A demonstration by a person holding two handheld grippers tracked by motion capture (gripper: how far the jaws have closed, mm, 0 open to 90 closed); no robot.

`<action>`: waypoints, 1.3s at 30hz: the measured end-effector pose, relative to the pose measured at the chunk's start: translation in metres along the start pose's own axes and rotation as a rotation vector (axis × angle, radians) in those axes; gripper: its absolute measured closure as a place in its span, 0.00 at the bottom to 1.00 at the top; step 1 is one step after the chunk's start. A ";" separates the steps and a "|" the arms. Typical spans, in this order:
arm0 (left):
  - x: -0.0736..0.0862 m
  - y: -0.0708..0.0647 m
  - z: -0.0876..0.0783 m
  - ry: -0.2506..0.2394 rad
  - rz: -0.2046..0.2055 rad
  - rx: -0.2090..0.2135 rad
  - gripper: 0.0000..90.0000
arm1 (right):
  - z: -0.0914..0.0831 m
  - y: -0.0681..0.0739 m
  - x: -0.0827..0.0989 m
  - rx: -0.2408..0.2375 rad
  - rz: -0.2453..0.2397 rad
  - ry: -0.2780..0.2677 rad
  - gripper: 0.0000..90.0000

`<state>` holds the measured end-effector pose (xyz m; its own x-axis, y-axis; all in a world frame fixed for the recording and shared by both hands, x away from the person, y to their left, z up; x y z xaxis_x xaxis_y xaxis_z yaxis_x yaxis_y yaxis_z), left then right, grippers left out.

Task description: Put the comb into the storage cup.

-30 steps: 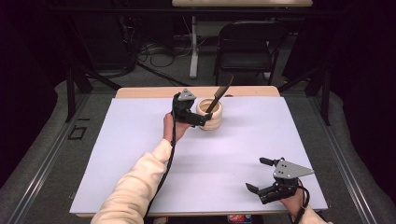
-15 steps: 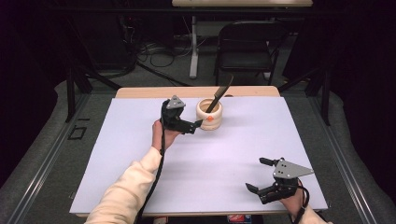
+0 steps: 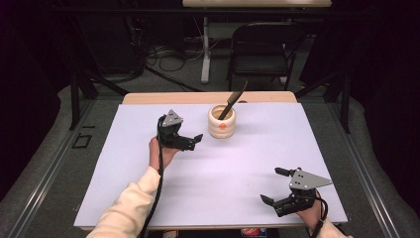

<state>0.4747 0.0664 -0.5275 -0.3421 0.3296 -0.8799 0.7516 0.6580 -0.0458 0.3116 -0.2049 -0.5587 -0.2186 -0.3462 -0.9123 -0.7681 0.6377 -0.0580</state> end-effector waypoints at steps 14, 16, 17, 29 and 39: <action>0.020 -0.005 -0.018 0.012 0.003 -0.013 0.00 | -0.001 0.000 0.000 -0.002 0.001 -0.002 0.00; 0.021 -0.007 -0.021 0.010 0.002 -0.012 0.00 | -0.001 -0.001 0.000 -0.001 0.000 -0.002 0.00; 0.023 -0.008 -0.022 0.012 0.003 -0.012 0.00 | -0.001 -0.001 0.000 -0.001 -0.001 -0.003 0.00; 0.040 -0.013 -0.049 0.014 0.004 -0.036 0.00 | -0.001 0.000 0.000 -0.001 0.000 0.000 0.00; 0.052 -0.017 -0.065 0.016 -0.001 -0.053 0.00 | -0.001 0.000 0.000 0.000 -0.001 0.001 0.00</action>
<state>0.4069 0.1164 -0.5414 -0.3520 0.3394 -0.8723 0.7206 0.6931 -0.0211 0.3108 -0.2057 -0.5583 -0.2180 -0.3473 -0.9121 -0.7683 0.6373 -0.0591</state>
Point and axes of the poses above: each handheld gripper's, and its own axes: z roughly forward along the jaws, x roughly out of its underside, y roughly to its left, the point moved 9 cm from there along z, roughly forward along the jaws, and after that the axes turned 3 degrees about x, right-handed, at the moved point
